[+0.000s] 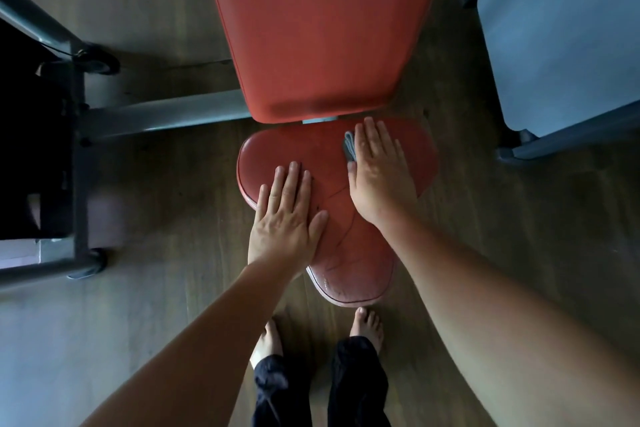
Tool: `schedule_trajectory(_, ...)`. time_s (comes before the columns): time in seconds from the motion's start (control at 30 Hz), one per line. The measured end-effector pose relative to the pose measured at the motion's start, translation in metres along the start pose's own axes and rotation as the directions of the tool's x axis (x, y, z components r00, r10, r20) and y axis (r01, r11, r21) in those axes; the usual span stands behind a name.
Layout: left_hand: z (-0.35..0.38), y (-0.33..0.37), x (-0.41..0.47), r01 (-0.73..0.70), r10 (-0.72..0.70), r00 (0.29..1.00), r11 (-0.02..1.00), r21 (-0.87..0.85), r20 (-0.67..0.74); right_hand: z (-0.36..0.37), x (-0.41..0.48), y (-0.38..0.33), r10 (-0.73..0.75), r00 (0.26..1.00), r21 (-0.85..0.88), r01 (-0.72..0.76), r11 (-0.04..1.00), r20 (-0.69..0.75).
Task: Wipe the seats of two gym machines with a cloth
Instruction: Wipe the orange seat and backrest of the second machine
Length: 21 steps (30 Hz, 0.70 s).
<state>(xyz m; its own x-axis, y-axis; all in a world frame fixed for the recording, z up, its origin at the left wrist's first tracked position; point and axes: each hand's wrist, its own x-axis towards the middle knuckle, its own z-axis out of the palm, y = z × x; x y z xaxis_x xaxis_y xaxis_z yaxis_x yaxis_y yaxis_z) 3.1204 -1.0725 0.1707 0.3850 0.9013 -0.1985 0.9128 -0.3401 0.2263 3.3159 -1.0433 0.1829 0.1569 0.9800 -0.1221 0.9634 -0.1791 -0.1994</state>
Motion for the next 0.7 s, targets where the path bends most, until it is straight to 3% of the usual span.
schedule_trajectory(0.23, -0.003, 0.001, 0.001, 0.008, -0.008, 0.999, 1.0, 0.007, 0.051, -0.005, -0.078, -0.018, -0.024, 0.998, 0.04, 0.021, 0.999, 0.063)
schedule_trajectory(0.43, -0.002, 0.0, 0.001, 0.009, -0.009, 0.999, 1.0, 0.009, 0.048, -0.004, 0.033, 0.003, 0.019, 0.999, -0.039, -0.017, 0.999, 0.042)
schedule_trajectory(0.5, -0.001, 0.0, 0.001, 0.012, -0.012, 0.999, 1.0, -0.001, 0.047, -0.004, 0.029, -0.003, 0.056, 0.998, -0.038, -0.056, 0.998, 0.019)
schedule_trajectory(0.63, -0.001, -0.001, 0.001, 0.016, -0.016, 0.999, 1.0, -0.007, 0.05, -0.008, -0.052, -0.005, -0.057, 0.997, -0.042, 0.059, 0.997, 0.048)
schedule_trajectory(0.7, -0.001, 0.0, 0.001, 0.02, -0.02, 0.999, 1.0, -0.006, 0.045, -0.011, -0.048, 0.013, -0.12, 0.99, -0.02, 0.122, 0.992, 0.07)
